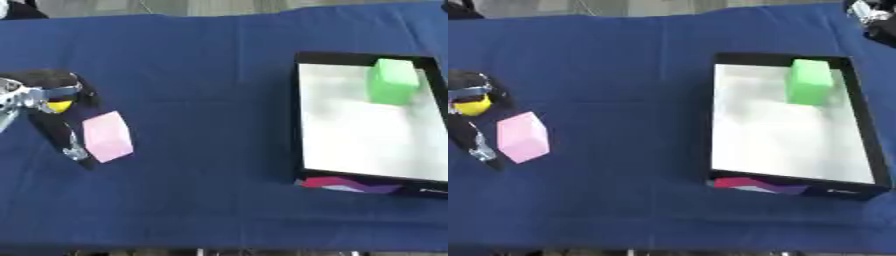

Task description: Pick up the objects with one hand, pass them to the other hand, and then place them into the box on the other side of the table.

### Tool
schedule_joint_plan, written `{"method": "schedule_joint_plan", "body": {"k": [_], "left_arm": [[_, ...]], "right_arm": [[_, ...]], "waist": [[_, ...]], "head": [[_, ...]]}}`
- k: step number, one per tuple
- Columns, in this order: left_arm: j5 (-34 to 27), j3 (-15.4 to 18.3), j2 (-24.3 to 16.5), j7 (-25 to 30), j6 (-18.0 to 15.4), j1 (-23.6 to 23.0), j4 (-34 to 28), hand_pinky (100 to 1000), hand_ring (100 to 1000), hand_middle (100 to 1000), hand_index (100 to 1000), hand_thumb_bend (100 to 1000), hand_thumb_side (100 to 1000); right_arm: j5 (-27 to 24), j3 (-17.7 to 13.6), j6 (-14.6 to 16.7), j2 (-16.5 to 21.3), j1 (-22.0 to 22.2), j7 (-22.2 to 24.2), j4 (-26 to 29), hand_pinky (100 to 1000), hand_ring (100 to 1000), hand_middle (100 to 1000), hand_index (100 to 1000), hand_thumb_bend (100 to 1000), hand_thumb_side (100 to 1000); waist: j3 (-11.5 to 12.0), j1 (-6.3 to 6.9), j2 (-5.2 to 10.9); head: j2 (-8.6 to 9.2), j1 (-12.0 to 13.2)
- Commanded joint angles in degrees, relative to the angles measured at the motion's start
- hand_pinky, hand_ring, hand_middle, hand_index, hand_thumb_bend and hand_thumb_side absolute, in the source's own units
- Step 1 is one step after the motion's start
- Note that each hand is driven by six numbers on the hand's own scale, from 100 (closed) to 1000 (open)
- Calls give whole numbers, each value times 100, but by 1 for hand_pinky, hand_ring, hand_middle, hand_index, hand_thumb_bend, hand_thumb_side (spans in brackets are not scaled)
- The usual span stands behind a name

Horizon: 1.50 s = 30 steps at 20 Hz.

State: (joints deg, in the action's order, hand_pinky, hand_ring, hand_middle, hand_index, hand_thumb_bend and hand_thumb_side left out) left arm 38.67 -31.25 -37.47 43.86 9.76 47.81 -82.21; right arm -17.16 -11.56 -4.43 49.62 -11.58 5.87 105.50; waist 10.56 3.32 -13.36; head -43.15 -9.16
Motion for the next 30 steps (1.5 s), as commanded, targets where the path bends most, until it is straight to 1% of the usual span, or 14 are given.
{"method": "schedule_joint_plan", "body": {"k": [1,5,11,14,18,24,25,26,30], "left_arm": [[-72,101,-45,-7,158,48,33,776,776,667,763,999,412],[-72,101,8,-51,285,4,142,775,774,664,757,997,419],[24,79,54,-84,335,-15,211,770,771,657,734,986,403],[78,70,67,-100,322,-28,229,764,767,651,702,938,335],[141,94,112,-184,332,-43,298,757,759,641,680,892,304],[242,48,221,-289,331,-28,373,752,755,636,645,856,265],[267,44,234,-296,328,-22,385,751,754,634,640,841,255],[291,44,248,-316,332,-18,395,749,752,631,630,807,227],[330,34,301,-400,359,-16,426,746,747,622,603,744,179]], "right_arm": [[36,-86,14,129,-42,7,28,892,931,736,971,100,385],[42,-87,-1,124,-50,17,4,894,932,736,973,100,390],[58,-89,-2,125,-58,36,-18,895,933,736,973,100,391],[71,-94,-7,110,-51,41,-33,895,934,736,973,100,394],[111,-100,-10,87,-33,51,-50,896,934,735,973,100,397],[172,-103,-8,56,-18,78,-78,897,934,735,974,100,401],[179,-106,-9,53,-15,79,-82,897,934,735,974,100,402],[183,-107,-10,50,-13,82,-83,897,934,736,974,100,402],[198,-102,-10,44,-17,93,-87,898,934,736,974,100,402]], "waist": [[-14,-35,-9],[-21,-19,-13],[-27,-5,-12],[-29,-4,-13],[-25,-6,-18],[-28,-8,-22],[-27,-6,-22],[-29,-4,-22],[-40,-1,-22]], "head": [[57,-22],[62,-70],[56,-42],[61,-3],[59,32],[37,65],[38,75],[39,83],[33,105]]}}
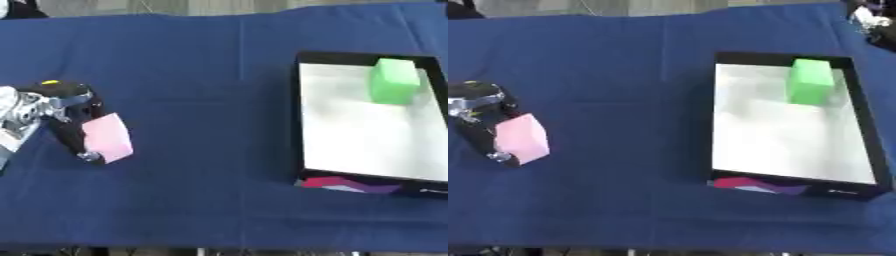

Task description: Pick up the objects with one hand, pass them to the other hand, and then place them into the box on the other side of the table.

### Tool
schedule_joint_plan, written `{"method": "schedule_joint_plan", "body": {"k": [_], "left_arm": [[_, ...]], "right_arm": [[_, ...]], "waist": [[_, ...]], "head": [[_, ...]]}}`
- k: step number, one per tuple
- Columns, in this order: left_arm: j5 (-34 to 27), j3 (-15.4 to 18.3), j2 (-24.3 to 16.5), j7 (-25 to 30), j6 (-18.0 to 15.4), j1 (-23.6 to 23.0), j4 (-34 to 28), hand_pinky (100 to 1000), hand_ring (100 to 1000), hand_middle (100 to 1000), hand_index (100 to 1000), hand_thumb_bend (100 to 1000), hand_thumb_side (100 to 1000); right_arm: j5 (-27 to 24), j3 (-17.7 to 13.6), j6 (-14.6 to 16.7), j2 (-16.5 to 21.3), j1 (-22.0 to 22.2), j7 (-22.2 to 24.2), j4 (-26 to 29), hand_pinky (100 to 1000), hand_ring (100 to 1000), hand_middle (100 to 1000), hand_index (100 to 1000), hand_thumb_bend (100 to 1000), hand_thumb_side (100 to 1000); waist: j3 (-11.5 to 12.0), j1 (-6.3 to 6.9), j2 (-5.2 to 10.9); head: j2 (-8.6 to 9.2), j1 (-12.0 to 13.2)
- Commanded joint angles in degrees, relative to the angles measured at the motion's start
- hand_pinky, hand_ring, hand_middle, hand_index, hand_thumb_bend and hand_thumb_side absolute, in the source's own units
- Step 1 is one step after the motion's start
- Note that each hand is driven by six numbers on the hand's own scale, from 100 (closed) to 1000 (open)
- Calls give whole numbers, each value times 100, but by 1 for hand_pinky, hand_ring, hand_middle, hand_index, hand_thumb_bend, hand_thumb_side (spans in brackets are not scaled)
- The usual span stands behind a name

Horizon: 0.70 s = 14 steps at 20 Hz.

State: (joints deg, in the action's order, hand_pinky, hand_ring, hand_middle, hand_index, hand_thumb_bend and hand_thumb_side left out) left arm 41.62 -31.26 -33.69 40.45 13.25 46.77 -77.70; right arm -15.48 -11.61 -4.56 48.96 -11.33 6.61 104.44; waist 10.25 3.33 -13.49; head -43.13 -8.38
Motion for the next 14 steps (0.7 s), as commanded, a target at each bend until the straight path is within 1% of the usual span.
{"method": "schedule_joint_plan", "body": {"k": [1,4,6,10,14], "left_arm": [[42,32,-73,-69,17,90,-22,745,746,621,599,733,170],[43,38,-69,-91,46,86,-16,742,739,609,577,692,142],[22,45,-84,-91,57,79,-46,733,723,591,552,651,105],[-38,90,-175,-91,100,98,-260,721,692,566,519,587,100],[-141,204,-322,-118,198,104,-695,701,665,544,504,534,100]], "right_arm": [[33,-99,4,111,-41,18,18,898,934,736,974,100,403],[31,-100,2,114,-46,17,10,898,935,736,974,100,403],[29,-98,2,117,-53,21,8,898,935,736,974,100,403],[11,-104,17,134,-53,16,15,898,935,736,974,100,399],[-60,-101,46,170,-82,-5,79,898,935,737,974,100,387]], "waist": [[-11,-1,-8],[-13,3,-7],[-11,4,-5],[3,1,3],[24,-9,15]], "head": [[32,31],[32,31],[28,25],[27,21],[33,2]]}}
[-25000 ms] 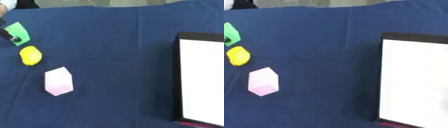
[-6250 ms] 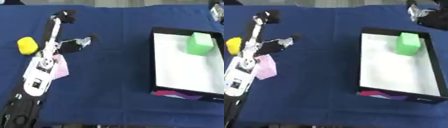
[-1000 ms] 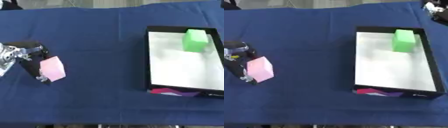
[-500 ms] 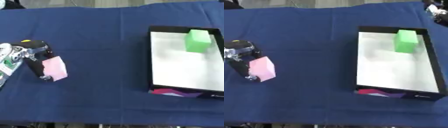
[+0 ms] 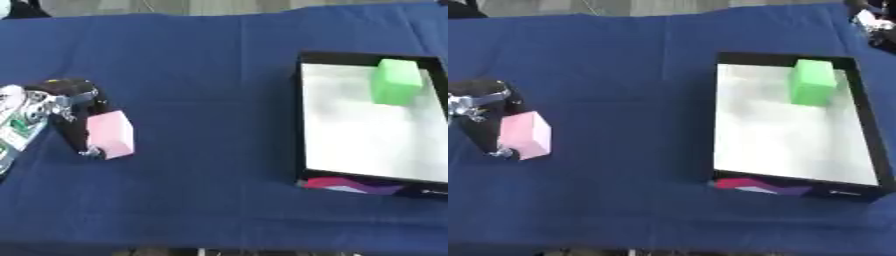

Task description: Pick up the objects with one hand, pass them to the other hand, and then place them into the box on the other side of the table.

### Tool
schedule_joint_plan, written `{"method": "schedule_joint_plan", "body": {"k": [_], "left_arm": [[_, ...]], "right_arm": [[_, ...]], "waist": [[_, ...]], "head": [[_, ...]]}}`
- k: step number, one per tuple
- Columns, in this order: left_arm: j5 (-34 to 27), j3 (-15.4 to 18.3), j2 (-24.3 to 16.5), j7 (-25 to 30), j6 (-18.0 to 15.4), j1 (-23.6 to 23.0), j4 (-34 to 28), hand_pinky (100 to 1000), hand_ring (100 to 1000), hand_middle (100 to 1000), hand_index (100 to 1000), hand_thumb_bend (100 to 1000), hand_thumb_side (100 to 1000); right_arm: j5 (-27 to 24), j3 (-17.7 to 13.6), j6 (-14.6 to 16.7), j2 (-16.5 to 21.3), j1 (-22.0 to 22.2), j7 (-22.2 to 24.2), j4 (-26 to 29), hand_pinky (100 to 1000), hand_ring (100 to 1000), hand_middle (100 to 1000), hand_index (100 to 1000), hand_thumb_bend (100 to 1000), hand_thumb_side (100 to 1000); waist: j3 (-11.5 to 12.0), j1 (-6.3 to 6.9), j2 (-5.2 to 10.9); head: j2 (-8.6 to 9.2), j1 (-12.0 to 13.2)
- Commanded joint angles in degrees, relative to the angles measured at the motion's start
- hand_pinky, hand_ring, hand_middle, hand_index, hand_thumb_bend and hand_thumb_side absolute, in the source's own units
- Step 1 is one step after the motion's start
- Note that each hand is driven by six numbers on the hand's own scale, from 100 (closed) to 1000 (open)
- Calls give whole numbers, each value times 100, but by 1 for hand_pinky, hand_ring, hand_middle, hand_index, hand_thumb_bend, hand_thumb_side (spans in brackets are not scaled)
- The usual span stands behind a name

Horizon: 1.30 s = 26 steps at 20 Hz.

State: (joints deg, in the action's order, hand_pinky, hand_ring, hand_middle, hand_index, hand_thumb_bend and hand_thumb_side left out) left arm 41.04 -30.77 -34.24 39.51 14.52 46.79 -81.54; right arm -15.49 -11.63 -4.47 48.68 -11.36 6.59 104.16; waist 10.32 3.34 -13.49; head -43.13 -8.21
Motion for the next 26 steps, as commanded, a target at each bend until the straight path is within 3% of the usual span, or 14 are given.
{"method": "schedule_joint_plan", "body": {"k": [1,12,18,26], "left_arm": [[-111,184,-300,-29,101,112,-438,697,660,540,497,527,100],[-189,527,-263,-304,402,202,-1222,680,626,519,485,456,100],[-182,668,278,-901,455,242,-1126,677,611,507,486,395,100],[-202,807,1038,-1897,148,77,-881,672,591,491,487,306,100]], "right_arm": [[-97,-87,49,223,-101,-5,140,898,934,737,973,100,383],[-519,148,161,463,-431,32,596,897,931,741,966,100,335],[-435,598,315,569,-986,486,788,896,935,761,965,100,284],[67,1156,568,445,-1640,1152,662,896,941,786,963,100,247]], "waist": [[25,-11,19],[75,-60,56],[85,-130,79],[90,-237,84]], "head": [[39,-18],[111,-112],[188,-288],[206,-370]]}}
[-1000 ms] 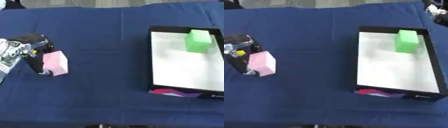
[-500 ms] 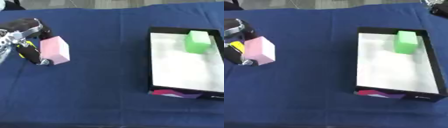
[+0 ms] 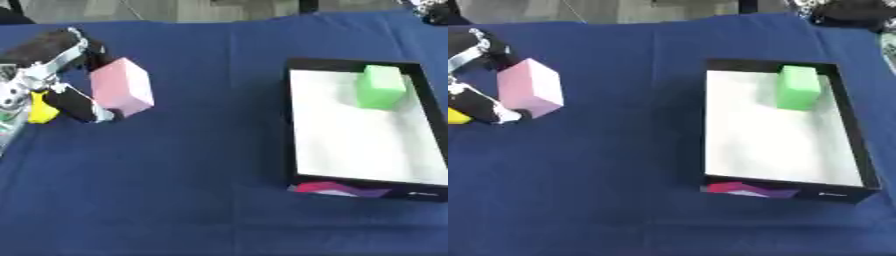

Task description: Pick up the objects with one hand, pass them to the other hand, and then place them into the box on the other side of the table.

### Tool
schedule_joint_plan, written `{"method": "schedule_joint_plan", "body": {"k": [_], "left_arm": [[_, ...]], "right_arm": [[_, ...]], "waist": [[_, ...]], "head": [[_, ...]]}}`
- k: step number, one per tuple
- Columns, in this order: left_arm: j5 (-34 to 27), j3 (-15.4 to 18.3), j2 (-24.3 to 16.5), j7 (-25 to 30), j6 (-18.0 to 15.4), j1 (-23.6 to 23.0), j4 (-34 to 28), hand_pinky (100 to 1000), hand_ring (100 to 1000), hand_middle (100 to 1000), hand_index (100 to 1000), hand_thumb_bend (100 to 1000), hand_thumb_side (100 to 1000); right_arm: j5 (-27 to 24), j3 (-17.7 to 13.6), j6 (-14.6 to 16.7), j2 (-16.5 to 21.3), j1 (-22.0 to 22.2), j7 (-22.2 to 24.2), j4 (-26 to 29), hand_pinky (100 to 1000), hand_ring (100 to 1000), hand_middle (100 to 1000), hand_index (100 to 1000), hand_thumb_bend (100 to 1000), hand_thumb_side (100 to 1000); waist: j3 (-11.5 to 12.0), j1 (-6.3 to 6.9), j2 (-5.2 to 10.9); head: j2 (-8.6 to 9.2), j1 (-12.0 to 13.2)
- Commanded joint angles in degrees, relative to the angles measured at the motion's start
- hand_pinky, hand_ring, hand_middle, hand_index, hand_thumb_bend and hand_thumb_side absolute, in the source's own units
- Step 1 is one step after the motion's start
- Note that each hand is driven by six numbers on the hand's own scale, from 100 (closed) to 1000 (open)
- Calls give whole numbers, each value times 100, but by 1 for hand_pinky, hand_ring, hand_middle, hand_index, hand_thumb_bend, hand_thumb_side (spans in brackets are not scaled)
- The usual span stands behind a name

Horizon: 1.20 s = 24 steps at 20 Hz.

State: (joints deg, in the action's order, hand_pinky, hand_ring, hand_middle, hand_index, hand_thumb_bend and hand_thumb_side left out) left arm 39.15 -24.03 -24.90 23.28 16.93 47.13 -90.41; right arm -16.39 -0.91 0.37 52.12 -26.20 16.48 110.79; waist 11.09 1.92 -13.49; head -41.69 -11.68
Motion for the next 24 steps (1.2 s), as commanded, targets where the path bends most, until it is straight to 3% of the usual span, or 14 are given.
{"method": "schedule_joint_plan", "body": {"k": [1,13,24], "left_arm": [[-17,148,177,-382,-135,20,25,672,588,489,487,294,100],[-52,188,914,-1274,-697,-120,191,667,571,474,485,213,100],[-333,233,1367,-1785,-1109,-130,335,663,556,461,479,135,100]], "right_arm": [[214,139,120,89,-217,216,-21,895,940,787,961,100,241],[926,709,530,-94,-832,711,-383,892,936,798,950,100,208],[1517,1105,872,-354,-1201,1146,-695,892,939,811,951,153,207]], "waist": [[17,-106,85],[85,-193,63],[181,-247,21]], "head": [[60,-30],[86,-89],[136,-142]]}}
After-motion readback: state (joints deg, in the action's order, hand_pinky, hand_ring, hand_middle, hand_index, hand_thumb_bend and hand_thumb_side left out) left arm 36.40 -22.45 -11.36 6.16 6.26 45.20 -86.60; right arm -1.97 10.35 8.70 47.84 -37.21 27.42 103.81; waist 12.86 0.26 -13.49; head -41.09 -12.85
